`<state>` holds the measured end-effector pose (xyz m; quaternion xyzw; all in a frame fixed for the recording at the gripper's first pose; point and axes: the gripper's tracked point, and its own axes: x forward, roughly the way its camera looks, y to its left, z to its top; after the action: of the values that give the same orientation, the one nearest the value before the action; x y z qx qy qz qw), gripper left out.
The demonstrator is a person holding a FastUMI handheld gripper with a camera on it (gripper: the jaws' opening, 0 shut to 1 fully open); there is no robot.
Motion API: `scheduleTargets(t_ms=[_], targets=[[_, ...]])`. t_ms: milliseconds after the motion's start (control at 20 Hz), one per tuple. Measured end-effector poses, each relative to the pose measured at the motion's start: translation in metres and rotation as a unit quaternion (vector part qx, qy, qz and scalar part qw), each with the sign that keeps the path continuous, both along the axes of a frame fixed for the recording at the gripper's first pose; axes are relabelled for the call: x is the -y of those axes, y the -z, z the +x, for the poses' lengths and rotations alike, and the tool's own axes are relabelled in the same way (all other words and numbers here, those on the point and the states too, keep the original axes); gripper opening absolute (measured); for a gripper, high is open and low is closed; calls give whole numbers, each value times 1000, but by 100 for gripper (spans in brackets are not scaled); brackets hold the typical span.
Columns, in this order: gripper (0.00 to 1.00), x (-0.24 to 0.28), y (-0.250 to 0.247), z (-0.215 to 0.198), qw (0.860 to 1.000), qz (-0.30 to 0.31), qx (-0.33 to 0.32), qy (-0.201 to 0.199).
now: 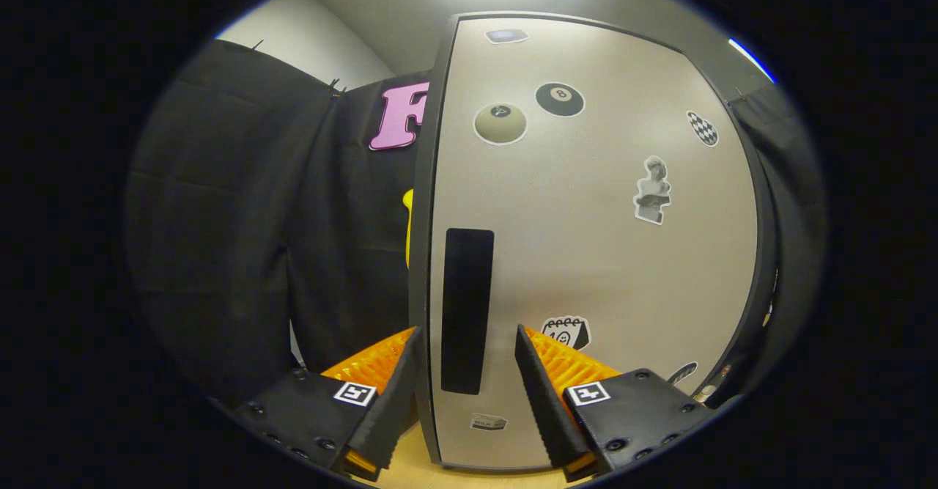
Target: Open the shoe cabinet door, grab the shoes and put them into the shoe cabinet, then close the shoe cabinet door.
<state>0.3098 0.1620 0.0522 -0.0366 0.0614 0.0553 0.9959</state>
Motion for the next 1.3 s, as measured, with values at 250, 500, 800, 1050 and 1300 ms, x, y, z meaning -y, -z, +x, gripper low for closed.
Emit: scheduleTargets(t_ms=[250,500,800,1050,1300], targets=[[70,-12,36,14,998,-12,-59,8],[41,-3,31,16,998,-10,-38,45],[11,-3,33,13,999,-8,-37,0],[11,-1,32,4,999,0,-38,-38],[11,4,33,-5,996,8,-48,-76]])
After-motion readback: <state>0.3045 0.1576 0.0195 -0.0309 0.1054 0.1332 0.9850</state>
